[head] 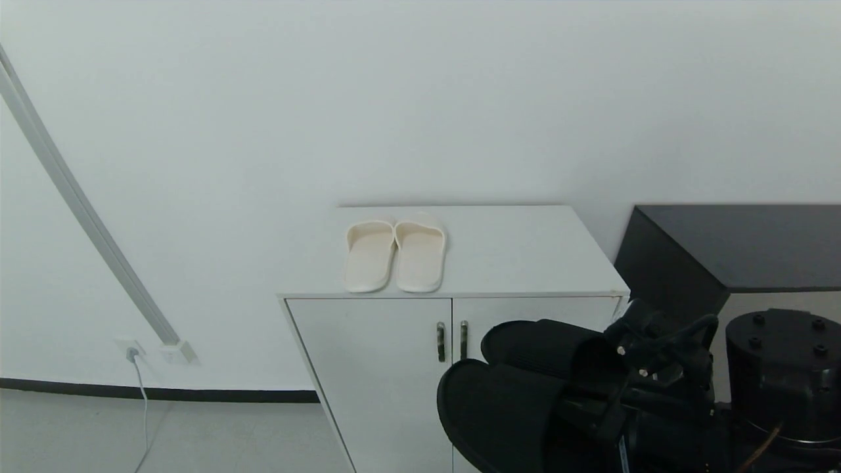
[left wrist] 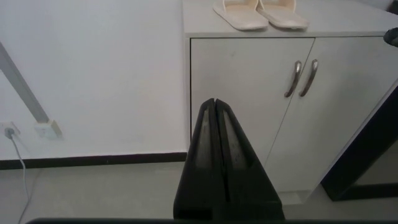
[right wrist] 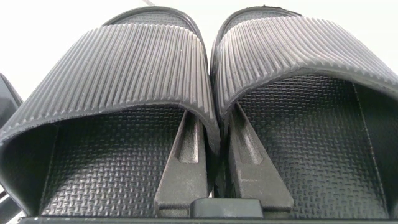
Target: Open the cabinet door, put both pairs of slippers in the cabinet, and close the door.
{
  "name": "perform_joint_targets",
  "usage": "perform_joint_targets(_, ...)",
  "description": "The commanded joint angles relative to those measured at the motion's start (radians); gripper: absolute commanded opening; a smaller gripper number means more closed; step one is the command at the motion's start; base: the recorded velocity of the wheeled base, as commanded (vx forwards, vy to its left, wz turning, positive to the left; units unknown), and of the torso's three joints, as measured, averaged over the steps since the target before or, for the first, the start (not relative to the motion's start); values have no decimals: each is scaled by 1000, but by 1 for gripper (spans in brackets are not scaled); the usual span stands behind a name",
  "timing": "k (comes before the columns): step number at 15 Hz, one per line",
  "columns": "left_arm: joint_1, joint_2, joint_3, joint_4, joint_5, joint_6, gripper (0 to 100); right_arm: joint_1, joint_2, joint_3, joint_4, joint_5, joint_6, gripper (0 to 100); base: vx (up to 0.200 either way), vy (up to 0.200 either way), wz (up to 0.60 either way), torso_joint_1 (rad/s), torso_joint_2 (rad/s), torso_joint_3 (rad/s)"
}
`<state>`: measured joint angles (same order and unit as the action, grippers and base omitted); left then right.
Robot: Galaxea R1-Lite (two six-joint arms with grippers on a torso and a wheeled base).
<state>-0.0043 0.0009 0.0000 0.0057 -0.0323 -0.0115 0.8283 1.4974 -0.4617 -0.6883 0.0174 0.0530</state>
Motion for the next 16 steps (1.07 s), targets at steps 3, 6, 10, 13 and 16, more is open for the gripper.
perform_joint_targets(3, 0, 1, 0, 0, 0, -1, 0, 0, -5, 3, 1, 1, -1, 0, 0, 0, 0, -225, 520, 292)
perform_joint_targets(6, 0, 1, 0, 0, 0, -1, 0, 0, -5, 5, 1, -1, -1, 0, 0, 0, 0, -233, 558, 326)
perform_joint_targets(10, 0, 1, 0, 2, 0, -1, 0, 0, -3, 9, 1, 1, -1, 0, 0, 0, 0, -210, 529, 316)
perform_joint_targets(13, 0, 1, 0, 0, 0, -1, 0, 0, -5, 20, 1, 1, -1, 0, 0, 0, 0, -190, 512, 320)
perform_joint_targets(16, 0, 1, 0, 0, 0, -1, 0, 2, -2, 26, 1, 2, -1, 0, 0, 0, 0, -173, 502, 323)
